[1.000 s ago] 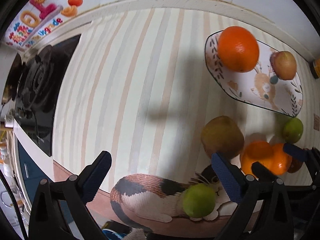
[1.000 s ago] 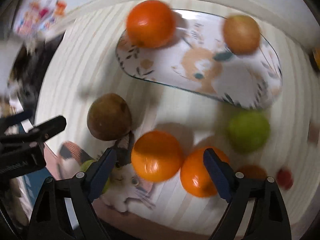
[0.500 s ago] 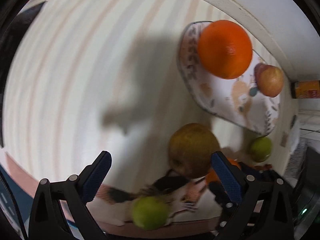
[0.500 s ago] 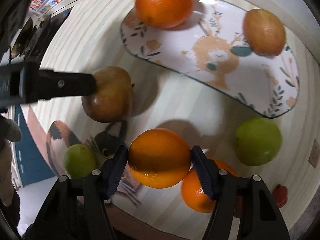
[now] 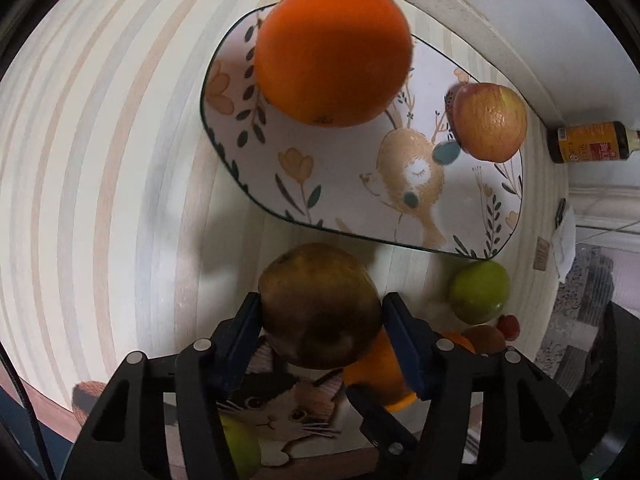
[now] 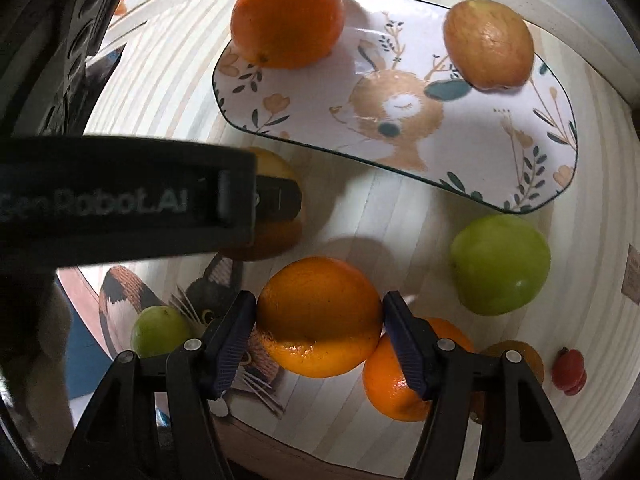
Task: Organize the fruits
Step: 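Grasp the brown pear with the left tool while the right tool grasps an orange, then place the pear on the plate with the left tool while the right tool places the orange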
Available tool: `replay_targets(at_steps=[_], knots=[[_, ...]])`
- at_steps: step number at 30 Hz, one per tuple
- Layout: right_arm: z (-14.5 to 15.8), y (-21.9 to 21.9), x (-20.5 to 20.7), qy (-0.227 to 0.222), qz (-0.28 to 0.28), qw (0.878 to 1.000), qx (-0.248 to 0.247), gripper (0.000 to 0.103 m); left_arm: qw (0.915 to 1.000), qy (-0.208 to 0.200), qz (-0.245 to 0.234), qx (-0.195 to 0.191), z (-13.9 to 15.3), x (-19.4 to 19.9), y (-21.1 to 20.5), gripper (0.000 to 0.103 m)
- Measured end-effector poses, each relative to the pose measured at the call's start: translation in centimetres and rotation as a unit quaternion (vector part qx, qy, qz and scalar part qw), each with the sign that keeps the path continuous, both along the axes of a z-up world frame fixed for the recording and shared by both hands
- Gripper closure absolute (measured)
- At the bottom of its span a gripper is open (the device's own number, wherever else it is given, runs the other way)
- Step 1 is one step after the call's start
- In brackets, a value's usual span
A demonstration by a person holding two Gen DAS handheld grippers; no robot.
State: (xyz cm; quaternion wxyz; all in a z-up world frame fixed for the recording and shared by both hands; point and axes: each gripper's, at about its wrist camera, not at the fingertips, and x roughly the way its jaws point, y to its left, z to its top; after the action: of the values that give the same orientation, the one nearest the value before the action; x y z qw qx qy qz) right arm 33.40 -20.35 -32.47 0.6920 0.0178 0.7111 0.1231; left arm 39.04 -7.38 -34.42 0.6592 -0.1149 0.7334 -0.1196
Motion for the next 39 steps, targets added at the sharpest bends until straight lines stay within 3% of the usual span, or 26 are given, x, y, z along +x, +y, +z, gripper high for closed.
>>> replay_targets(at_steps=[8, 12, 18, 24, 29, 36, 39], knots=[[0.5, -1.3, 0.2, 0.002, -0.027, 1.0, 0.009, 0.035, 0.9954, -0.037, -0.028, 0.084, 1.2, -1.3, 3.2, 0.044], [0.0, -0.8, 0.2, -0.001, -0.03, 1.0, 0.005, 0.035, 0.997, -0.029, -0.017, 0.069, 0.7, -1.2, 4.4, 0.042], [-0.5, -0.8, -0.3, 0.01, -0.057, 0.998, 0.016, 0.034, 0.996, -0.038, -0.013, 0.08, 0.4, -0.9, 4.0, 0.043], [-0.7, 0.6, -0.7, -0.005, -0.046, 0.999, 0.005, 0.035, 0.9959, -0.045, -0.006, 0.079, 0.7, -1.4, 3.9, 0.043], [0.0, 0.8, -1.2, -0.013, -0.066, 0.998, 0.013, 0.036, 0.995, -0.069, -0.017, 0.071, 3.6, -1.9, 3.3, 0.043], [4.3, -3.8, -0.7, -0.046, -0.146, 0.986, 0.067, 0.036, 0.9928, -0.111, -0.019, 0.04, 8.9, 0.0, 1.8, 0.043], [5.7, -6.6, 0.8, -0.068, -0.181, 0.978, 0.073, 0.036, 0.9921, -0.116, -0.023, 0.039, 9.3, 0.9, 0.8, 0.043]])
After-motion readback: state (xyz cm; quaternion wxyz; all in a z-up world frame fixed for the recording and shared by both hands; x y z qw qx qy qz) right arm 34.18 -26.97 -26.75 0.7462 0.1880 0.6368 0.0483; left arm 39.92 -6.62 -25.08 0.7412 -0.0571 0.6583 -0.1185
